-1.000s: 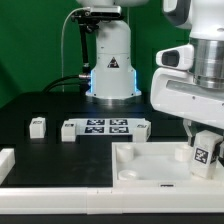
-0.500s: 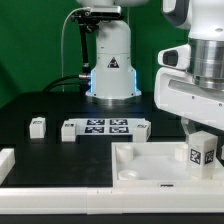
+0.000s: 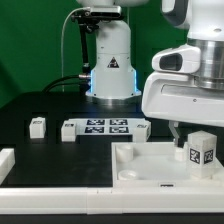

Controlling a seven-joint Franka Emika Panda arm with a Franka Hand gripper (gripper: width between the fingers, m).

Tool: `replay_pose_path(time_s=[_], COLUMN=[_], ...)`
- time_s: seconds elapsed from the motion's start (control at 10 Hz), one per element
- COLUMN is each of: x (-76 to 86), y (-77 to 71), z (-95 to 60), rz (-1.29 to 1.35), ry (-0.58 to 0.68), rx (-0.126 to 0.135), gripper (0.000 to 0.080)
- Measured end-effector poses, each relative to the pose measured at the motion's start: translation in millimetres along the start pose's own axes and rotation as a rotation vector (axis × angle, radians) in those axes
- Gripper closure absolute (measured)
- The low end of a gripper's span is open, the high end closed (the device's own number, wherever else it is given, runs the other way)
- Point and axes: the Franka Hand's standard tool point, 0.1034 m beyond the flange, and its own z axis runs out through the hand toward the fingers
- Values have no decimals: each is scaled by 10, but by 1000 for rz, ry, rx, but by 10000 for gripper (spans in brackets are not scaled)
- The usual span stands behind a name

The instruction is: Assemble one leg

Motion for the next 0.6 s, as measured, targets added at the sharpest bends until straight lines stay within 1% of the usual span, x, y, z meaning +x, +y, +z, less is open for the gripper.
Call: replay_pose_path(time_s=[0.2, 0.4, 0.6], x=[23, 27, 28], y=[56, 79, 86], z=[-9, -11, -7], rz=[-278, -547, -543], ry=[1, -6, -5], rx=[2, 7, 6], gripper=[151, 151, 162])
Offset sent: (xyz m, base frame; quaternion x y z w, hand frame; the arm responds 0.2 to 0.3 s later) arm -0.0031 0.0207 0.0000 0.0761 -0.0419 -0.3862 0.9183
